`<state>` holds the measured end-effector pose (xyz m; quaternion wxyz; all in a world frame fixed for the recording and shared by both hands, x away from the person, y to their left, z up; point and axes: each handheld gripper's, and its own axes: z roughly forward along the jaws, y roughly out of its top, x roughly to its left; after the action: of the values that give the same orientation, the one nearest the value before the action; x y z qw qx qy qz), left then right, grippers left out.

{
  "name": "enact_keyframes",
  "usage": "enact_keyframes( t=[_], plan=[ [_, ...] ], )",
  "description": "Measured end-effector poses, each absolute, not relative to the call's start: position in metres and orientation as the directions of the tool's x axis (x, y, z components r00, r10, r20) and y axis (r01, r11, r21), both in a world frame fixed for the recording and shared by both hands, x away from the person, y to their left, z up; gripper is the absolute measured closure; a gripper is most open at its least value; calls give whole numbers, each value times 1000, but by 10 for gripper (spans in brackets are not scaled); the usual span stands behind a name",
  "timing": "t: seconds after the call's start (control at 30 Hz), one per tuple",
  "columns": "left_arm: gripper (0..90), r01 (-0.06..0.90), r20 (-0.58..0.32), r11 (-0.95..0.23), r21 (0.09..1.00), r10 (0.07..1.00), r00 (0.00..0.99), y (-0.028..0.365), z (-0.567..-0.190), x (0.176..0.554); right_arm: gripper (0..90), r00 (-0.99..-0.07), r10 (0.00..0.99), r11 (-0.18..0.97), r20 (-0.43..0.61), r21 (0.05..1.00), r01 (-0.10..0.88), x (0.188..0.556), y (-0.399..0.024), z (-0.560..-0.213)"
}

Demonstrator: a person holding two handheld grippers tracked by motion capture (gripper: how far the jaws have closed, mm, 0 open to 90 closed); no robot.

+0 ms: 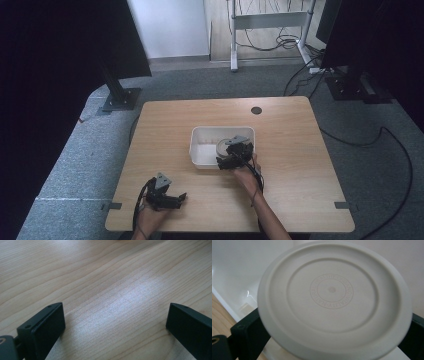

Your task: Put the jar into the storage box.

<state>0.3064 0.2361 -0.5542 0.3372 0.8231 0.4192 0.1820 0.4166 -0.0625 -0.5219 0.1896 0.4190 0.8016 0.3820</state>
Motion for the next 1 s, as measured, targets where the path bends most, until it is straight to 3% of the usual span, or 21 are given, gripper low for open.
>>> enact_keyframes(
  t=[1.0],
  plan=[
    [19, 567, 17, -421, 708, 813, 582, 236, -554, 306, 19, -599, 801, 391, -26, 779, 489, 389, -76, -496]
  ],
)
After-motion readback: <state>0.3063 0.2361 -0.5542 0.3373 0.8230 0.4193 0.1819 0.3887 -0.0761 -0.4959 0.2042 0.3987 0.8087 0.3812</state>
